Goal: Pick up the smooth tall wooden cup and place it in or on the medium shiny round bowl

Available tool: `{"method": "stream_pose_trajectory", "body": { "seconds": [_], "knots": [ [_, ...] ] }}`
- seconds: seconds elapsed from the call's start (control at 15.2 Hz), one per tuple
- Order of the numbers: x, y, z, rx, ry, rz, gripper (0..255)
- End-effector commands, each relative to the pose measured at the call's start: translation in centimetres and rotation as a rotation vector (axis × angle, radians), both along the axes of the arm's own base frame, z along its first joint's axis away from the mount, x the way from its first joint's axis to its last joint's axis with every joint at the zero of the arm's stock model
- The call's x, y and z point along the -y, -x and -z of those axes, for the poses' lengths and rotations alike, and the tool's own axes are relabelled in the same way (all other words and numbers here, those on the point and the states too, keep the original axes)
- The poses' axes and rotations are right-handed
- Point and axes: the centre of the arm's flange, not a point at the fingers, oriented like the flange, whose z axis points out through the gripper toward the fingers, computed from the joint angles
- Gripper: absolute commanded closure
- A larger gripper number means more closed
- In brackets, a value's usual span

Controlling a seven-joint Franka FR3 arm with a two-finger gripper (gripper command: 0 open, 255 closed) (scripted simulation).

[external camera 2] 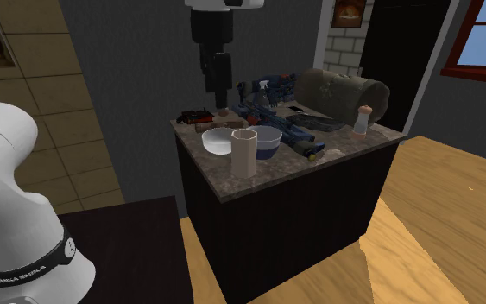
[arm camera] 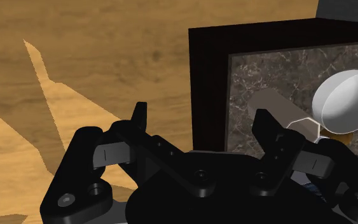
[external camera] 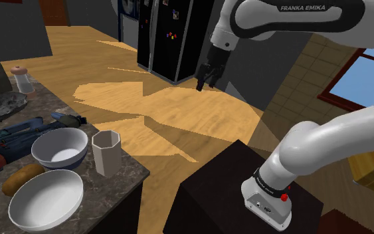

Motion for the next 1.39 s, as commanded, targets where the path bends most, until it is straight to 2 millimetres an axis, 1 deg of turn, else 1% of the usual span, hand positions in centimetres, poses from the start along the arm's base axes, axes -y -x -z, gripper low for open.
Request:
{"method": "stream_pose_trajectory", "body": {
  "seconds": [0.0,1.32],
  "knots": [
    [-2.2,-1.2,1.5,0.001,0.005,-0.006,0],
    [-21.4,-12.1,17.0,0.002,0.059,-0.072,0]
  ]
}}
